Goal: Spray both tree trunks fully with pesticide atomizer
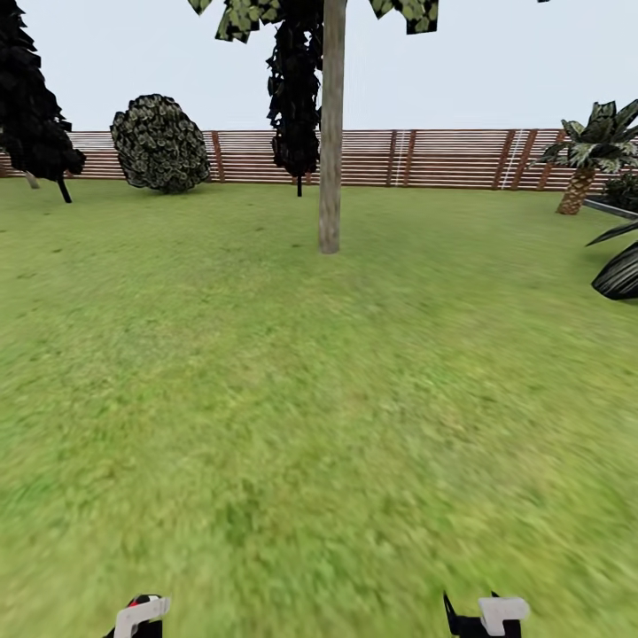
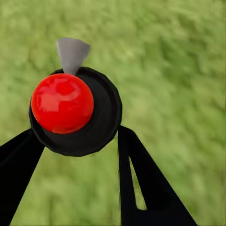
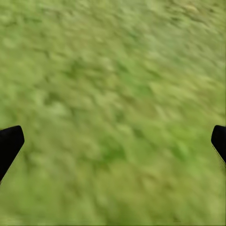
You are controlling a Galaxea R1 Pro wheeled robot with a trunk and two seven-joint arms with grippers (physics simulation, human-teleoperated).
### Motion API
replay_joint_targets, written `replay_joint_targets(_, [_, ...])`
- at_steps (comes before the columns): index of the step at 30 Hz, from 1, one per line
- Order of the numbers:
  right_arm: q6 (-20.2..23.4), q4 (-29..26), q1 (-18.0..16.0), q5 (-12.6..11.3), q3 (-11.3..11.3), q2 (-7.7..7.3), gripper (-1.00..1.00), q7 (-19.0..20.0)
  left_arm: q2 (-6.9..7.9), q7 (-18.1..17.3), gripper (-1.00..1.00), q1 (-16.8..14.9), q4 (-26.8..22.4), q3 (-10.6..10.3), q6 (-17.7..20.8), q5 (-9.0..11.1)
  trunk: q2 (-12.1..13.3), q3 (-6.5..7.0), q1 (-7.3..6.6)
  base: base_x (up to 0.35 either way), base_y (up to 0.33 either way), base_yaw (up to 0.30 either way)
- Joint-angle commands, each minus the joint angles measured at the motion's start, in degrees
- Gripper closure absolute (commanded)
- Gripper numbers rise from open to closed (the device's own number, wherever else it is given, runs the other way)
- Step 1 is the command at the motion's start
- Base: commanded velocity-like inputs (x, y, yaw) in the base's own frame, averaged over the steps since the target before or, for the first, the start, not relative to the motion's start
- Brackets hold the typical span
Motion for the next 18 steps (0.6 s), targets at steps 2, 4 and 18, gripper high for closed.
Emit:
replay_joint_targets(2, [-0.17,0.04,-0.02,0.01,0.0,0.0,-1.0,-0.02,-0.01,-0.13,1.0,-0.05,0.05,0.18,-0.18,0.07,-0.02,-0.05,0.03,0.338,0.0,0.0])
replay_joint_targets(4, [-0.17,0.04,-0.03,0.01,0.0,0.01,-1.0,-0.02,-0.01,-0.12,1.0,-0.06,0.05,0.19,-0.18,0.07,-0.02,-0.05,0.03,0.338,0.0,0.0])
replay_joint_targets(18, [-0.17,0.04,-0.02,0.01,0.0,0.02,-1.0,-0.02,-0.01,-0.12,1.0,-0.06,0.05,0.23,-0.18,0.07,-0.02,-0.05,0.03,0.338,0.0,0.0])
